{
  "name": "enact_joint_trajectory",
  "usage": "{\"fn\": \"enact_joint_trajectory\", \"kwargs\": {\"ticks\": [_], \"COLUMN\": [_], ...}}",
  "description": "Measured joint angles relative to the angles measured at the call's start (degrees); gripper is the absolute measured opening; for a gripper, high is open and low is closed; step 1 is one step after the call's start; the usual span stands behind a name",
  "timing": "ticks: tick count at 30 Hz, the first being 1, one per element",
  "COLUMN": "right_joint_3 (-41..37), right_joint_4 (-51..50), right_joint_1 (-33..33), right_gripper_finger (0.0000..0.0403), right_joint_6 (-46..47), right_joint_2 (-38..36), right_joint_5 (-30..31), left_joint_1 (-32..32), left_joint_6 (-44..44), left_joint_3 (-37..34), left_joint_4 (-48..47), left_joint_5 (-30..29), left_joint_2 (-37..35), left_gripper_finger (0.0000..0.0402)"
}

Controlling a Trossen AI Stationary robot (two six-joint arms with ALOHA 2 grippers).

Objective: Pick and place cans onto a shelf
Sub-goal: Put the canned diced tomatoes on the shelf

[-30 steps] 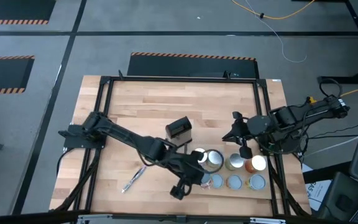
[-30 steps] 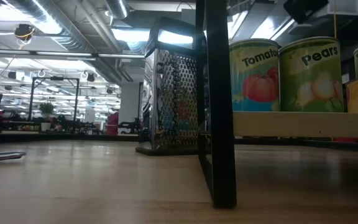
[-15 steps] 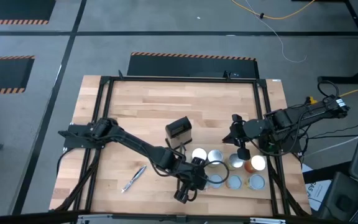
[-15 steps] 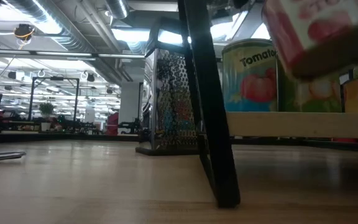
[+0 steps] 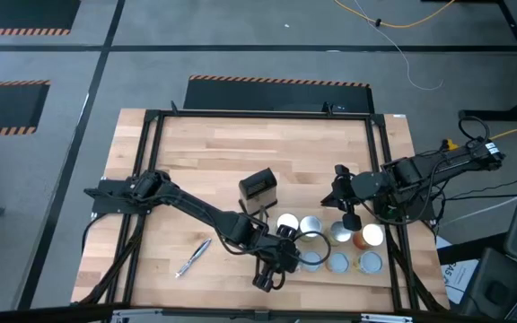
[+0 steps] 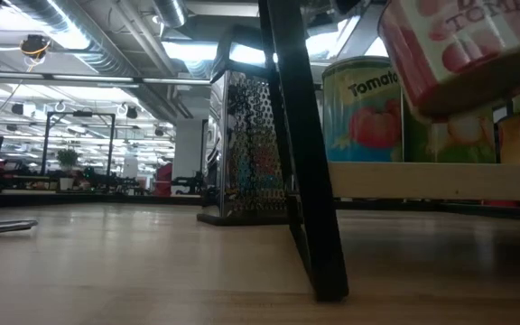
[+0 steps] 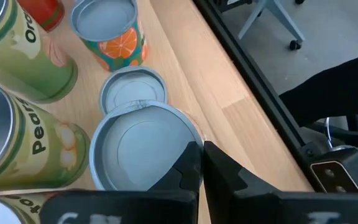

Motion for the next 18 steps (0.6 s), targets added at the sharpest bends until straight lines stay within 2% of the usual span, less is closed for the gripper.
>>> {"fn": "enact_joint_trajectory", "kwargs": {"ticks": [9, 18], "right_joint_3": [0.0, 0.0], "right_joint_4": [0.0, 0.0], "right_joint_1": [0.0, 0.0], "right_gripper_finger": [0.0037, 0.0037], "right_joint_6": [0.0, 0.0], "right_joint_2": [0.0, 0.0], "right_joint_5": [0.0, 0.0], "left_joint_1": [-0.1, -0.1], "left_joint_6": [-0.2, 0.0], "left_joint_3": [0.0, 0.0], "left_joint_4": [-4.7, -5.3], "left_joint_5": [-1.3, -1.5], "left_joint_2": [0.0, 0.0], "left_gripper_finger": [0.0002, 0.0012]}}
